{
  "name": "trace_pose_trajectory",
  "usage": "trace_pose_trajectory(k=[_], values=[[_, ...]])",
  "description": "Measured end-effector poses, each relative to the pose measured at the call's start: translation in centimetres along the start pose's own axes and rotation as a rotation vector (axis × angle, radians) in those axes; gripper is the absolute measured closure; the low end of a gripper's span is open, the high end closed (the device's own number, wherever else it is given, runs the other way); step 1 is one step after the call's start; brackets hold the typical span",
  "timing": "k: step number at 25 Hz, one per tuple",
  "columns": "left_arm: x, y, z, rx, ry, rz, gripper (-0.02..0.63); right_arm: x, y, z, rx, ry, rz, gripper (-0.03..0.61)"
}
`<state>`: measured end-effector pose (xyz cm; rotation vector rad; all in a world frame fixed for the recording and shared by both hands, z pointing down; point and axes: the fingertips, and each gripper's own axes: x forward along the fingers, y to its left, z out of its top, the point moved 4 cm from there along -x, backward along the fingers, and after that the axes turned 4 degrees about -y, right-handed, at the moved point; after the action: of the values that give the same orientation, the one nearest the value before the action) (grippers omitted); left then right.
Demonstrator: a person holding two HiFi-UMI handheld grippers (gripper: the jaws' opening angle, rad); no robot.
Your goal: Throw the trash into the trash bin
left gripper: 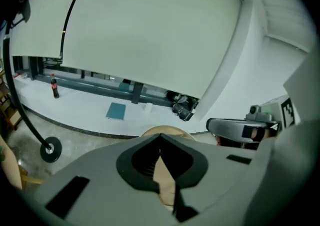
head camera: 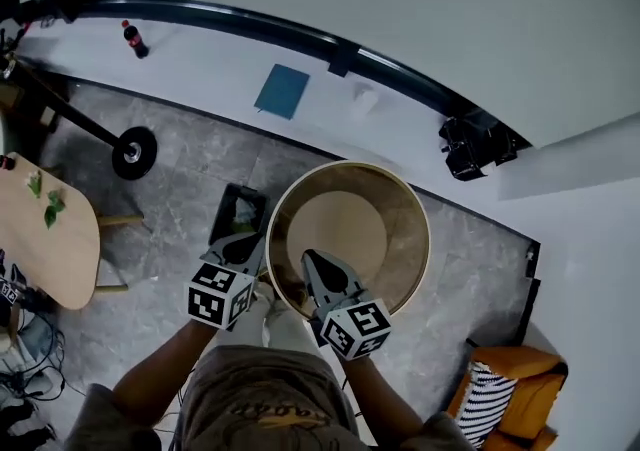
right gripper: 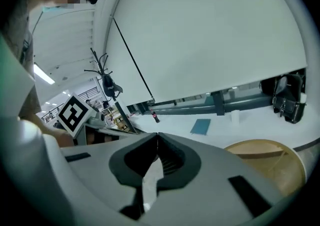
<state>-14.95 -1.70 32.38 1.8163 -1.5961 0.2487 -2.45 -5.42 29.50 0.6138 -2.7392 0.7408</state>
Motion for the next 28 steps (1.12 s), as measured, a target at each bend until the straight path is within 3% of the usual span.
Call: trace_pose_trajectory(k=[6, 14, 28], values=[[-4.4, -5.5, 4.9, 0.091, -0.120, -0.090, 0.594, -4.8, 2.5, 3.9, -0.075, -0.067, 0.007, 0.560], [-9.9, -11.2, 6.0, 0.196, -0.237, -0.167, 0.594, -10.4, 5.7, 5.8, -0.133, -0.153, 0.024, 0.560], [-12.3, -13.5, 6.3, 0.252, -0.318, -0.232, 0.594, -12.4, 7.7, 5.8, -0.138, -0.212, 0.000, 0.560]])
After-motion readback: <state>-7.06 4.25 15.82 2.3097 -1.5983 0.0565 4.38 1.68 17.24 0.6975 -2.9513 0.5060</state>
